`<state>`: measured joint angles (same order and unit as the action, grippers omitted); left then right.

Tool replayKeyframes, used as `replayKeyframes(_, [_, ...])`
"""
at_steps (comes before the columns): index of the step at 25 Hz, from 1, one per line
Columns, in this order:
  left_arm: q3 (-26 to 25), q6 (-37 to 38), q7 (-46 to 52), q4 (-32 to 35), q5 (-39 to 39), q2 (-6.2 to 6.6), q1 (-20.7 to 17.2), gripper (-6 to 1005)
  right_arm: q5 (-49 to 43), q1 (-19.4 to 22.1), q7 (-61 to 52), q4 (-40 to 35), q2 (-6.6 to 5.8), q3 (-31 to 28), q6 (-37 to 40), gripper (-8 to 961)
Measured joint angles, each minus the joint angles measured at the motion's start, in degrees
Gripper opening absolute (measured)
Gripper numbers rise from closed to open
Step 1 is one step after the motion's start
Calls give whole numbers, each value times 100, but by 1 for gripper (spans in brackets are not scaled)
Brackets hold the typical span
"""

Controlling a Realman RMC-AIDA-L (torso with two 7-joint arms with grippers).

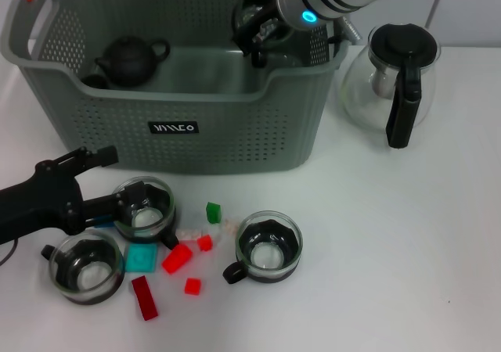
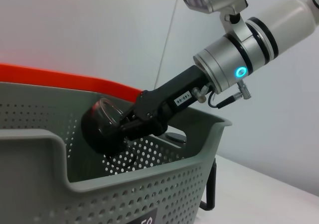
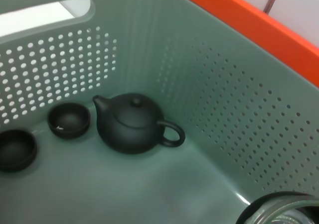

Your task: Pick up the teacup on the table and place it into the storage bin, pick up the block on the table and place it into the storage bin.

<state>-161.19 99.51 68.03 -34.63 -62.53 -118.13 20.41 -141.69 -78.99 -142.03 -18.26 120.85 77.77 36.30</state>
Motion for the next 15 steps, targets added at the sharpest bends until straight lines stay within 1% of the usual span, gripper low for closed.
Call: replayKeyframes(15, [-11, -20, 0, 0, 4, 0, 12, 888, -13, 51, 9, -4, -2, 98, 217, 53])
